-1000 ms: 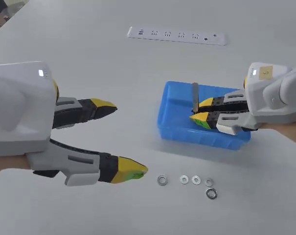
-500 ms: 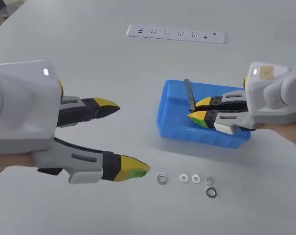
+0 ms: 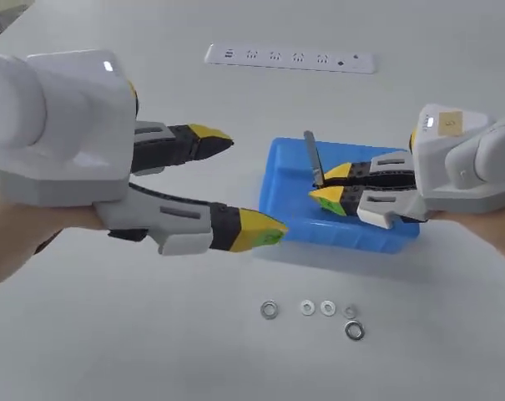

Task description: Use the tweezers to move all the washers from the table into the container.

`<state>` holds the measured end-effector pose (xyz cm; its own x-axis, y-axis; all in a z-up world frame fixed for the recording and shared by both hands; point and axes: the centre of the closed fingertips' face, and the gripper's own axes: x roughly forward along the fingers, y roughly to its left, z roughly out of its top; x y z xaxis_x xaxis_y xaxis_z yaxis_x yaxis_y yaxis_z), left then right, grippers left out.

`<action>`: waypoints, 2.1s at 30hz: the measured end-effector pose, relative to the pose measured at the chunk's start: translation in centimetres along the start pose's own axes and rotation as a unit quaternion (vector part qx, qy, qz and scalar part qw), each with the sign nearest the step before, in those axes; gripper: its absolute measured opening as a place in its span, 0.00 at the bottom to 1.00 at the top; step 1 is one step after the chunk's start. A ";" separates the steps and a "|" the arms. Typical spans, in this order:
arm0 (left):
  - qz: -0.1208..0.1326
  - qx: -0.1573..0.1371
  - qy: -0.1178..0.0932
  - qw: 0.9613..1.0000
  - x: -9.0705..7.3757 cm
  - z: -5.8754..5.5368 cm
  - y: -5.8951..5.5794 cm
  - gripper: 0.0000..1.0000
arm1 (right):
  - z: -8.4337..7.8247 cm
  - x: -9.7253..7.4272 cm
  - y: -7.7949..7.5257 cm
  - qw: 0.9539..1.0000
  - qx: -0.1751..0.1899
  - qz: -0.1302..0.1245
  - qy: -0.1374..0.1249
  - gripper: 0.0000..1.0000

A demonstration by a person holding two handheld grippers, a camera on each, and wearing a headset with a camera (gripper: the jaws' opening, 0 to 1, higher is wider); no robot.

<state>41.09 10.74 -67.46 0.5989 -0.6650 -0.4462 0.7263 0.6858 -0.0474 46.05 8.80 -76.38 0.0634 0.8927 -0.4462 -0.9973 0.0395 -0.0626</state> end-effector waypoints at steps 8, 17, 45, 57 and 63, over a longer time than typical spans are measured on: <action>-0.022 -0.011 -0.023 0.999 3.1 1.6 2.5 0.59 | 0.3 -0.4 0.2 1.000 -0.004 0.002 0.001 0.07; -0.064 -0.023 -0.020 0.997 5.7 1.3 2.1 0.42 | 0.4 -0.5 0.4 1.000 -0.005 0.006 -0.002 0.07; -0.103 0.025 -0.017 0.994 6.5 2.0 0.9 0.08 | 0.5 -0.9 0.5 1.000 -0.011 0.013 0.001 0.07; -0.092 0.083 -0.015 0.992 6.2 3.1 0.7 0.07 | 1.6 -1.3 0.3 1.000 -0.029 0.009 0.007 0.08; -0.098 0.104 -0.013 0.990 5.8 4.2 -0.2 0.07 | 2.8 -1.7 0.7 0.999 -0.039 0.010 0.005 0.08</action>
<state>45.78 5.51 -66.28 0.4455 -0.7892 -0.4227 0.8820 0.4679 0.0558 45.17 8.57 -73.18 0.0445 0.8887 -0.4564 -0.9922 -0.0138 -0.1236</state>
